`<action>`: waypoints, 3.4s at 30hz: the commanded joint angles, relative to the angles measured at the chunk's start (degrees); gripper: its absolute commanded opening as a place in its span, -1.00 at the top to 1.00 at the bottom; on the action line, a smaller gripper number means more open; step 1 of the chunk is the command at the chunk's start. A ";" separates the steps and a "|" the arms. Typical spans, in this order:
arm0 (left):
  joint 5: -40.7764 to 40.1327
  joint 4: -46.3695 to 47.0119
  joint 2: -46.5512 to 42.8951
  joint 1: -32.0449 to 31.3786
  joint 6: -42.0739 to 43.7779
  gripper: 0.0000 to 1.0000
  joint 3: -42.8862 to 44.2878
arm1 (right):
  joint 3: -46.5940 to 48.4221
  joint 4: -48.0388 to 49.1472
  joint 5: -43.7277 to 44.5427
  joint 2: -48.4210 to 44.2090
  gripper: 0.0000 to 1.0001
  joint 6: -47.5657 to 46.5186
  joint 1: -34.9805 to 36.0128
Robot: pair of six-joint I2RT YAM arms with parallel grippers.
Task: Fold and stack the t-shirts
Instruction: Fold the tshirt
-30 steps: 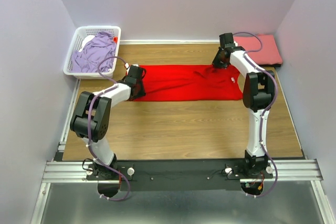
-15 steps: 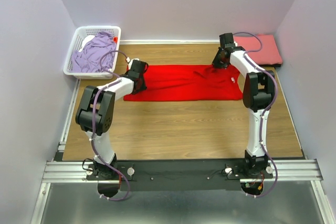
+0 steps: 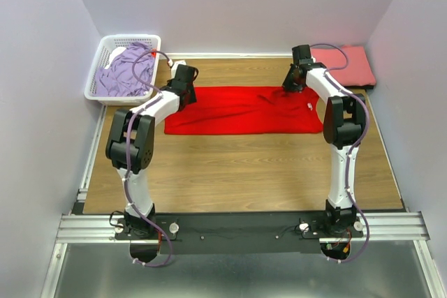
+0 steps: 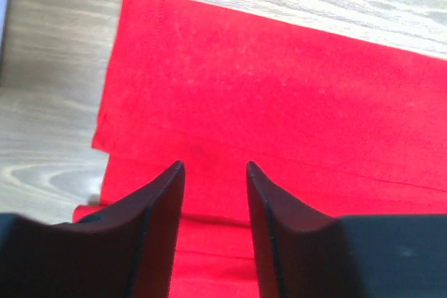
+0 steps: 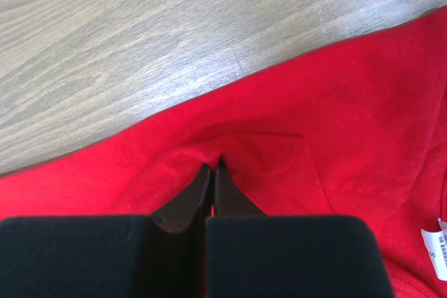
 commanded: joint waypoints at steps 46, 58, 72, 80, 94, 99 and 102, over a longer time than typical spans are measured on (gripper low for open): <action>6.56 -3.44 -5.60 11.50 -5.73 0.82 -9.49 | -2.07 1.84 -4.23 -0.90 0.88 -3.70 -0.29; 8.85 -6.61 1.35 12.38 -3.09 0.43 -1.75 | -2.69 1.84 -1.78 -0.28 0.81 -4.06 -1.35; 11.49 -6.25 -6.64 12.73 -1.95 -0.20 -3.86 | -1.72 1.75 -2.21 -2.38 0.42 -4.50 -2.14; 14.75 -5.99 -14.19 11.07 -1.07 -0.35 -7.72 | -5.14 1.75 -1.51 -9.50 -0.01 -5.46 -3.11; 12.46 -1.60 -12.82 5.61 0.33 0.21 -14.84 | -37.39 15.89 -18.19 -27.09 0.27 3.58 -12.15; 11.32 -1.95 -7.62 5.61 1.39 0.22 -14.05 | -47.32 21.86 -19.88 -28.84 0.43 6.66 -15.14; 10.62 -2.65 -5.69 5.79 1.57 0.23 -14.75 | -53.12 24.24 -18.30 -30.69 0.48 7.89 -18.04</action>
